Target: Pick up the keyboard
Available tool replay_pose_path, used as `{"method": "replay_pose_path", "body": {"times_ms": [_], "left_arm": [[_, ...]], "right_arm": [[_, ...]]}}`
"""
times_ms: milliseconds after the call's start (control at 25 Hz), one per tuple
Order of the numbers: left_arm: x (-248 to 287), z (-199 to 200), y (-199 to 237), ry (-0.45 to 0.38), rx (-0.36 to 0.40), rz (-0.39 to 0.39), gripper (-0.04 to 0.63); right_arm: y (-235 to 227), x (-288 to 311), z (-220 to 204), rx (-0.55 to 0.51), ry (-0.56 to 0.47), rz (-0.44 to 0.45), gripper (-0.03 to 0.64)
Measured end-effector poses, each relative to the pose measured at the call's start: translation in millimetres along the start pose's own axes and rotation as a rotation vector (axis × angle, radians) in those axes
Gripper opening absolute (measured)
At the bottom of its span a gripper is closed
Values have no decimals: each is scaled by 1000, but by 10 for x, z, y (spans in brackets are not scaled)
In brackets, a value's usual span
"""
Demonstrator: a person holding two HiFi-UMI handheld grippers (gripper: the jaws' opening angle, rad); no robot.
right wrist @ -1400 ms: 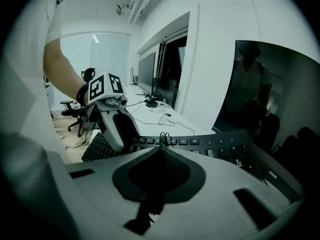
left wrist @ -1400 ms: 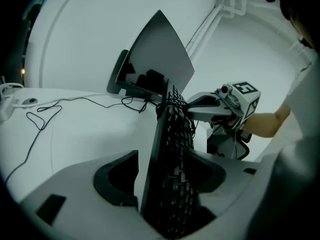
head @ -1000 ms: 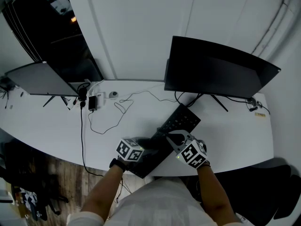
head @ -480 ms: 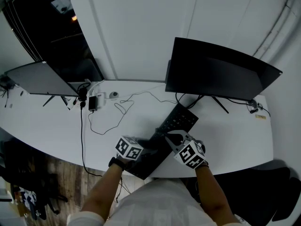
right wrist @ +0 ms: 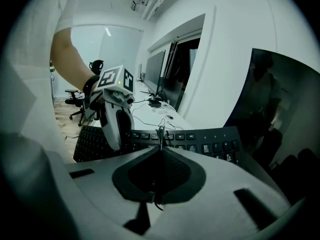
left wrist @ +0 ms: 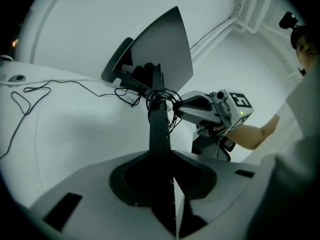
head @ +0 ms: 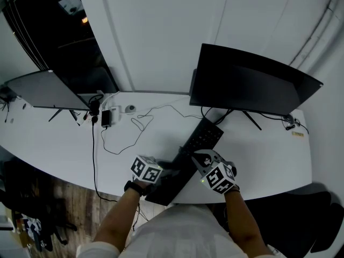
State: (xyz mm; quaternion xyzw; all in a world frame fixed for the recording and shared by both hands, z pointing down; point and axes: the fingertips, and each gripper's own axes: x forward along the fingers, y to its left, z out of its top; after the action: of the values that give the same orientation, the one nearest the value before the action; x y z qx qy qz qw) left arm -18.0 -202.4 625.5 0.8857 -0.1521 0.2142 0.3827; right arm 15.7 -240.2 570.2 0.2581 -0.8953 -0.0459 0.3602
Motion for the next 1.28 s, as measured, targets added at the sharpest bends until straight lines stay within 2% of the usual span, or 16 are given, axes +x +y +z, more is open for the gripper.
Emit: {"method": "replay_pose_path", "body": {"times_ms": [280,800,1080,1280], "left_arm": [[-39,132,-30,-64,-35,-5,78],[-107,346,-61,-117,-16,60,75],[-90,325,-76,-129,-20,66,75],[-131,314,-63,-148,-27,83,75]], "right_arm": [[-77,-25,-2,-9,5,-47,15],[-253,-72,55,36,-28,-141,36],[-270,-112,52,66,-45,-144,65],[-264,-153,28,148,-86,-138,81]]}}
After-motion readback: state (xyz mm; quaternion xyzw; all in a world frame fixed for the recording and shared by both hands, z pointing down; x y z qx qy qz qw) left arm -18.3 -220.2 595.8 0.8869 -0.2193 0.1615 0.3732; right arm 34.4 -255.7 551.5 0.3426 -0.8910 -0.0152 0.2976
